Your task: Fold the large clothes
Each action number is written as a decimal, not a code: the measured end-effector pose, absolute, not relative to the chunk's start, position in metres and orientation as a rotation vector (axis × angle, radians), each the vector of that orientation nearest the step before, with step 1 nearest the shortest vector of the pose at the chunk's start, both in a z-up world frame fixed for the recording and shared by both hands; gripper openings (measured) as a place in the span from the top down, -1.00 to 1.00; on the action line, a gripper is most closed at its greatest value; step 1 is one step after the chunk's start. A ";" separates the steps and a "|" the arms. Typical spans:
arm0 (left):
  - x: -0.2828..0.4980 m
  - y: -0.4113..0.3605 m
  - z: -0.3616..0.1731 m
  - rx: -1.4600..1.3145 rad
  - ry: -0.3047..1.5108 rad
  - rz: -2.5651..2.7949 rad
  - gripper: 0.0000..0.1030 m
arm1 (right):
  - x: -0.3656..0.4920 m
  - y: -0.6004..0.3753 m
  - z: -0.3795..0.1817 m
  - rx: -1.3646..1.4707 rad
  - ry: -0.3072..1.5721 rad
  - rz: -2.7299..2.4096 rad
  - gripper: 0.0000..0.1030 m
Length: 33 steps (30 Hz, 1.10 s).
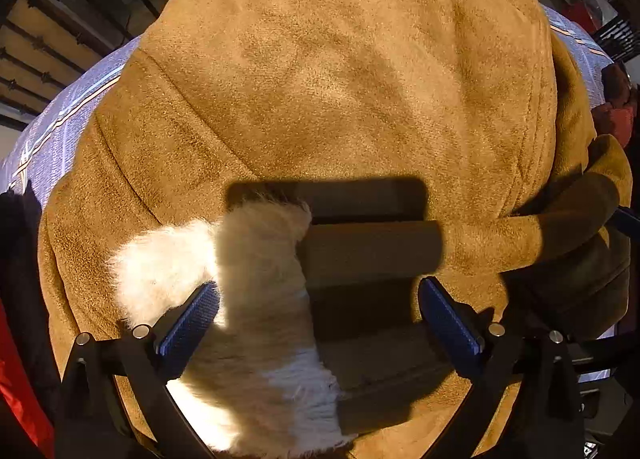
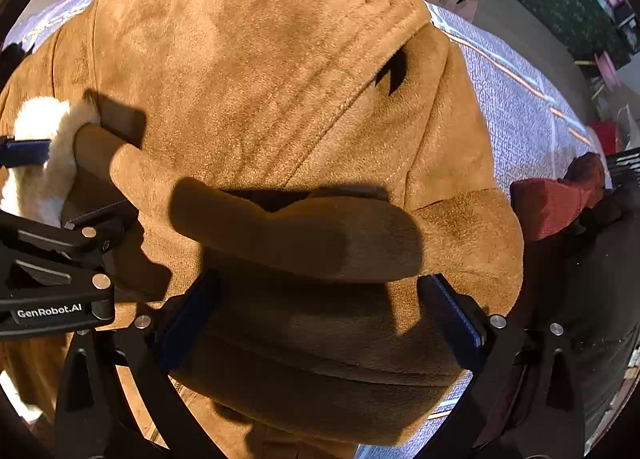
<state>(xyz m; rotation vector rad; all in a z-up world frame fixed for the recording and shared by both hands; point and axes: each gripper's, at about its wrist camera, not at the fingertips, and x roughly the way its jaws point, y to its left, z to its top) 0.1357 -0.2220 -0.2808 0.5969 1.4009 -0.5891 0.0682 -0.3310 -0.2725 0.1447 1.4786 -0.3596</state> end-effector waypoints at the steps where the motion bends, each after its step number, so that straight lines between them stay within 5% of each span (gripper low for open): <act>1: 0.136 -0.221 -0.282 0.594 1.401 -0.592 -0.91 | 0.068 -0.330 -0.273 0.141 1.474 -0.365 -0.92; 7: 0.133 -0.214 -0.277 0.612 1.386 -0.597 -0.89 | 0.067 -0.321 -0.269 0.132 1.462 -0.385 -0.92; 13: 0.108 -0.167 -0.219 0.469 1.299 -0.598 -0.84 | 0.056 -0.318 -0.251 0.173 1.486 -0.394 -0.91; 19: 0.063 -0.054 -0.175 0.323 1.210 -0.543 -0.84 | 0.011 -0.296 -0.199 0.383 1.327 -0.315 -0.91; 33: -0.017 0.313 -0.183 -0.199 1.316 0.179 -0.79 | -0.034 -0.197 -0.190 0.326 1.403 -0.129 -0.91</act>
